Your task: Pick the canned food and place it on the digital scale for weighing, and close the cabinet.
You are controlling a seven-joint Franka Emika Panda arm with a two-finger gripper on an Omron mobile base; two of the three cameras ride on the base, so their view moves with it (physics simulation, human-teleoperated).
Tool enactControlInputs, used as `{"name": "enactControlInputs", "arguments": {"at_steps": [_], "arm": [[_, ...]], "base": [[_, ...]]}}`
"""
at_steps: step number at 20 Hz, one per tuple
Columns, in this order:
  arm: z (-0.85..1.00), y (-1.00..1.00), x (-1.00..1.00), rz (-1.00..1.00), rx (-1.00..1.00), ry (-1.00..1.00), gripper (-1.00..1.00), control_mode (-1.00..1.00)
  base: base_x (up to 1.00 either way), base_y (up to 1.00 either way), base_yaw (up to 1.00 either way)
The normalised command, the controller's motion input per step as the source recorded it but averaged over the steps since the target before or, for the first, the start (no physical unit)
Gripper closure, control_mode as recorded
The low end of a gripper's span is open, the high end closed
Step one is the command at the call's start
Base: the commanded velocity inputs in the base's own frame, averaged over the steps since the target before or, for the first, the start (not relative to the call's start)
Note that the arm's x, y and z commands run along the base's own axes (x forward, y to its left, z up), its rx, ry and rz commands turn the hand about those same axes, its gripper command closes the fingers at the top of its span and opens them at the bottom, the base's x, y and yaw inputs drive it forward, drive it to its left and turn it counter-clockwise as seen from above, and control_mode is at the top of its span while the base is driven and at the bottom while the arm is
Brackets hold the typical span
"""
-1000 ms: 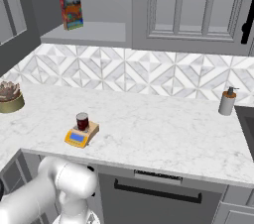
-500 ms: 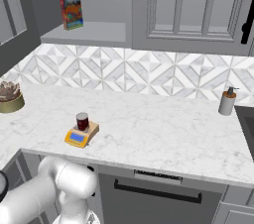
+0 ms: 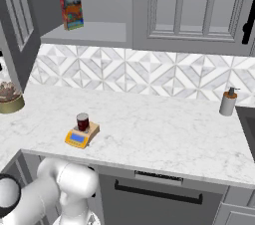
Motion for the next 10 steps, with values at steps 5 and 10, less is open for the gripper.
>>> {"name": "enactControlInputs", "arguments": {"at_steps": [5, 10], "arm": [[-0.03, -1.00, 0.84, 0.06, 0.23, 0.03, -1.00, -1.00], [0.00, -1.00, 1.00, 0.19, 0.28, 0.00, -1.00, -1.00]], "base": [[0.00, 0.00, 0.00], [0.00, 0.00, 0.00]]}}
